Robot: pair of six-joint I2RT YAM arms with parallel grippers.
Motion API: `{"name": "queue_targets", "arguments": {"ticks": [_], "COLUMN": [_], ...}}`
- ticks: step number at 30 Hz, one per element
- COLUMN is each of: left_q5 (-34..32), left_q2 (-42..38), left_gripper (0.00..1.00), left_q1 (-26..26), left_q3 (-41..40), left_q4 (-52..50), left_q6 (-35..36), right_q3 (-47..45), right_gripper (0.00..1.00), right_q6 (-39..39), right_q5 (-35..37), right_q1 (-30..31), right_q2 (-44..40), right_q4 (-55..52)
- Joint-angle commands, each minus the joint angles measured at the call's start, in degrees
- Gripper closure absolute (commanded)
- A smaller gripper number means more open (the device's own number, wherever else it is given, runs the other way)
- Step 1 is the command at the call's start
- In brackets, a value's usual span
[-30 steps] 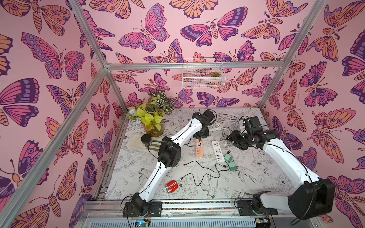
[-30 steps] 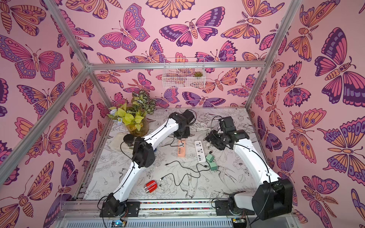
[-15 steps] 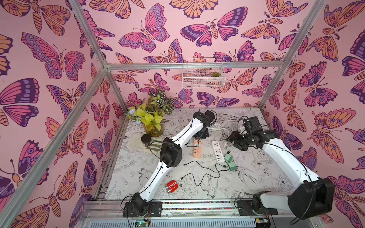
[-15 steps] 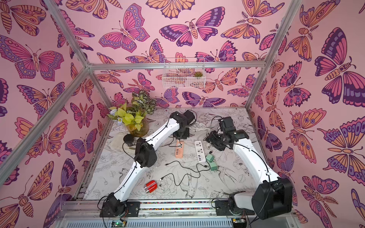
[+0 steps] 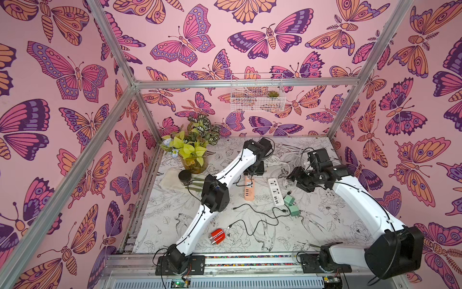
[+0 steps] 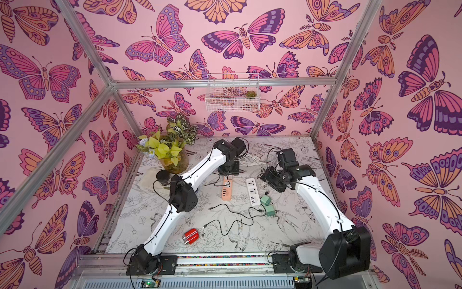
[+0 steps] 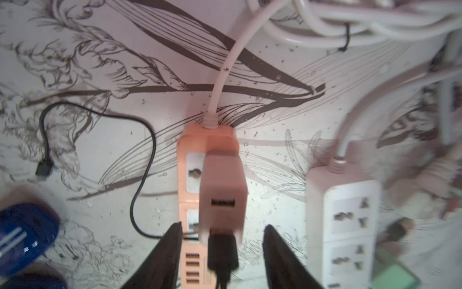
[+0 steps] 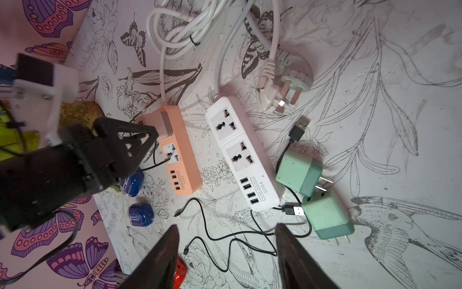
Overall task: Charge the electric shaver
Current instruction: Insert the plug into the socket, then pick up the charging cable from the center of the board.
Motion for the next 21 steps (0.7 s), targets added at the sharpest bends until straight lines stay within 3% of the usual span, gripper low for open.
{"name": "queue_targets", "arguments": {"ticks": [1,6,10,16,21], "left_q5": [3.1,4.8,6.2,9.4,12.8], "left_q2": [-9.4,-14.4,-21.5,-37.9,-51.6], "left_gripper": [0.37,0.32,0.36,0.44,0.60], "left_q1": [-0.7,1.0,6.2,15.3,22.8], "left_q3": [0.5,-2.9,-11.1,-39.5,-63.4], "left_q4": [-1.7,-1.7,0.0,11.2,21.3], "left_q6": [-2.1,-4.5,-6.9,-12.0,-17.7], "right_q3": [3.2,7.1,14.8,27.8,41.2], "right_gripper": [0.37,0.37,0.42,0.49,0.51], "right_q6": [-0.9,-2.5,-7.5,-12.8,-10.0], "right_q5": [2.6,6.1,10.2,13.3,11.7], "right_q1": [1.2,5.4,14.0,25.8,30.0], "right_q2": [0.5,3.5,9.0,23.4,37.2], "right_q4": [-1.2,-1.5,-0.7,-0.6,-5.1]}}
